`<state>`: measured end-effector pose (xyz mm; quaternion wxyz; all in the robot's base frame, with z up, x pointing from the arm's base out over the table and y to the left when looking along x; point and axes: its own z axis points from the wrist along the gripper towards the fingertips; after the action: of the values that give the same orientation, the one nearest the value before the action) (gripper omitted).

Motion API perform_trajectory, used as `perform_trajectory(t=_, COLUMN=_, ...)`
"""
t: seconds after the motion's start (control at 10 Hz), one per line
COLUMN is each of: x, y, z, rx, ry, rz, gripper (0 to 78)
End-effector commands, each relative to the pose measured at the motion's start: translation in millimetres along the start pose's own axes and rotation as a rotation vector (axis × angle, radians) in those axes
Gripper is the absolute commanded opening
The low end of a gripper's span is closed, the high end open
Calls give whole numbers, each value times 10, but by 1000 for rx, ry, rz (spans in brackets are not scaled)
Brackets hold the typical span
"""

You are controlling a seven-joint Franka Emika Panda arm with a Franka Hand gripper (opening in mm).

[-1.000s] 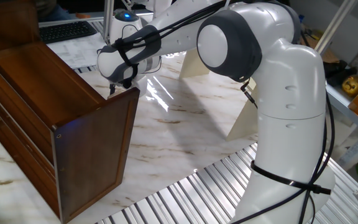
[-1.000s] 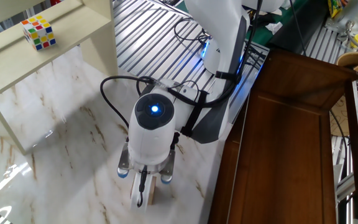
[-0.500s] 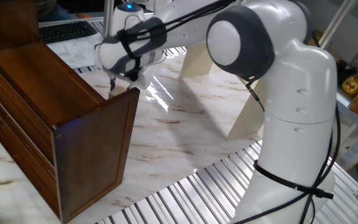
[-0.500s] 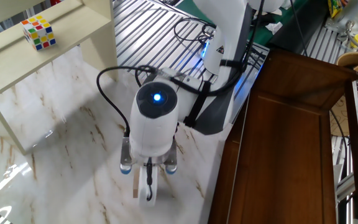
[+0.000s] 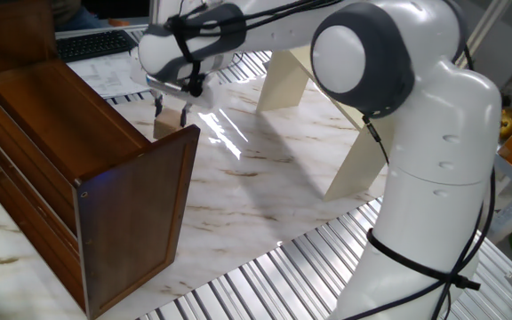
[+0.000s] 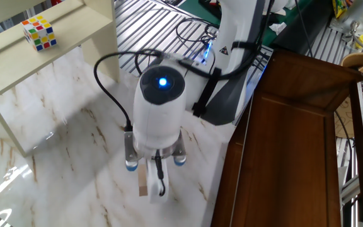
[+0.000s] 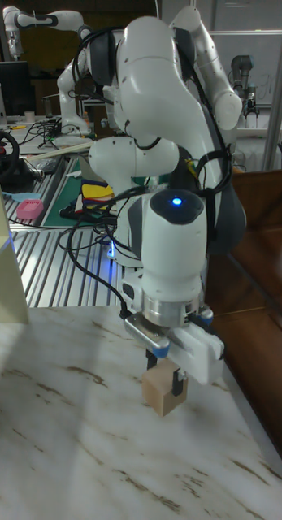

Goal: Put the object on the shelf

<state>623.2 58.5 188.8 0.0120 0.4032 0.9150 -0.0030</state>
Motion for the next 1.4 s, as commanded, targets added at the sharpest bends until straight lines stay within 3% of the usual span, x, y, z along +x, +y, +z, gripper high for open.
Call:
perform_trajectory(t=0.1, x=41, y=-9, z=-247, rx=-3, ry=1, rz=-96, gripper=12)
perform_trajectory(t=0.5, x=9, y=-14, z=-431, rx=1, ry=-3, rz=-158, gripper=12)
perform_trajectory(t=1.4, x=-13, y=10, z=-461, rx=5, ry=4, rz=-178, gripper=12)
